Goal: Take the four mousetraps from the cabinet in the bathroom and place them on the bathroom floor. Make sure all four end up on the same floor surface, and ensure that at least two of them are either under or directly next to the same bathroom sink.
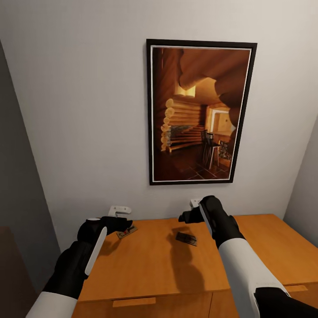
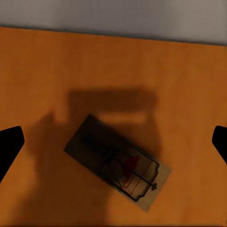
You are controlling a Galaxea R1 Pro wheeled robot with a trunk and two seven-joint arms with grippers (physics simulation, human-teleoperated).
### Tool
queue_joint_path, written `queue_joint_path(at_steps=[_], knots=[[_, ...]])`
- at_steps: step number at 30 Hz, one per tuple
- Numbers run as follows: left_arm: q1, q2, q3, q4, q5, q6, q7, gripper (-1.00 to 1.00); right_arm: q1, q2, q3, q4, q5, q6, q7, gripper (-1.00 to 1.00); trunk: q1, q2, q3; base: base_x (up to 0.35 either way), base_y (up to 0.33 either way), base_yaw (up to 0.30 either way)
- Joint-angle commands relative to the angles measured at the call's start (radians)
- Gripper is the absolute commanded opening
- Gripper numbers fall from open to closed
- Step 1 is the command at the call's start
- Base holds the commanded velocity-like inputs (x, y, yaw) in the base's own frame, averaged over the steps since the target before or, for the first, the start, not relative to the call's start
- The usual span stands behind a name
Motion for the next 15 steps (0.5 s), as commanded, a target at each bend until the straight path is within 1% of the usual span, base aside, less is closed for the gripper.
queue_joint_path(at_steps=[1, 6, 11, 15], knots=[[-0.001, 0.0, 0.001, -0.001, 0.004, 0.005, 0.001, 1.0, -0.001, 0.001, -0.005, 0.006, 0.011, 0.003, 0.009, 1.0, 0.0, -0.001, -0.002, 0.003, 0.0, 0.0], [-0.001, 0.0, 0.001, -0.001, 0.005, 0.005, 0.001, 1.0, -0.001, -0.006, -0.006, 0.033, 0.013, 0.003, 0.011, 1.0, 0.0, -0.001, -0.002, 0.001, 0.0, 0.0], [-0.001, 0.0, 0.002, -0.001, 0.006, 0.005, 0.001, 1.0, -0.001, -0.017, -0.008, 0.043, 0.01, 0.003, 0.013, 1.0, 0.0, -0.001, -0.002, 0.0, 0.0, 0.0], [-0.001, 0.0, 0.002, -0.001, 0.006, 0.005, 0.001, 1.0, -0.001, -0.02, -0.008, 0.048, 0.008, 0.003, 0.014, 1.0, 0.0, -0.001, -0.002, 0.0, 0.0, 0.0]])
